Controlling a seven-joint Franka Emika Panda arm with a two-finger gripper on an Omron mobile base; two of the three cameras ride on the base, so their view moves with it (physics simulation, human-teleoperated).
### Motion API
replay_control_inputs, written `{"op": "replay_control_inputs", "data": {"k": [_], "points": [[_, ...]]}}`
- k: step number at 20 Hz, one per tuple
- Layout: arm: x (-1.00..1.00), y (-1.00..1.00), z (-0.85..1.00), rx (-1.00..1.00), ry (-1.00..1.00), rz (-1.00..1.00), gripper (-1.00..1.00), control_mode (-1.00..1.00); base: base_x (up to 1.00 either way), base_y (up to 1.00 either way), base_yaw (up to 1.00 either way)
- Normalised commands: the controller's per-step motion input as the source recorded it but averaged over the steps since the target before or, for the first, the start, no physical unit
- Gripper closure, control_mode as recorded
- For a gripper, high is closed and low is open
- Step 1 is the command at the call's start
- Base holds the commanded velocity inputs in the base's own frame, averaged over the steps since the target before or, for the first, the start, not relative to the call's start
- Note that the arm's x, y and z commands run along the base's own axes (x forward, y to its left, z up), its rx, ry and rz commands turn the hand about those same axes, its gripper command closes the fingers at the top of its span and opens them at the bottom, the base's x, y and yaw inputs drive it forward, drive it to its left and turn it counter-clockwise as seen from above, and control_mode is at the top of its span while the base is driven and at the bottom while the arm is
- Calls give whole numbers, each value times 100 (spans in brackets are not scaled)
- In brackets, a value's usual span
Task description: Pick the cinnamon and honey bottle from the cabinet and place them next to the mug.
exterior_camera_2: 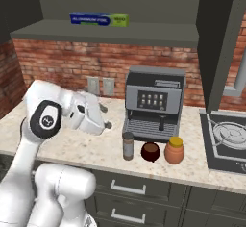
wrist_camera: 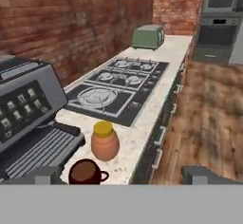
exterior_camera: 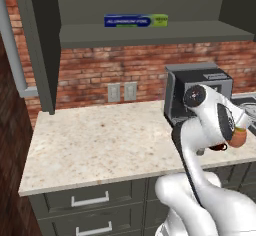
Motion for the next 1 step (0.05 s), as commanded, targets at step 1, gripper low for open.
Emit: {"op": "replay_control_inputs", "data": {"k": [1], "points": [[-100,40,54,3,0,54,-100,-100,0,0,0]]}}
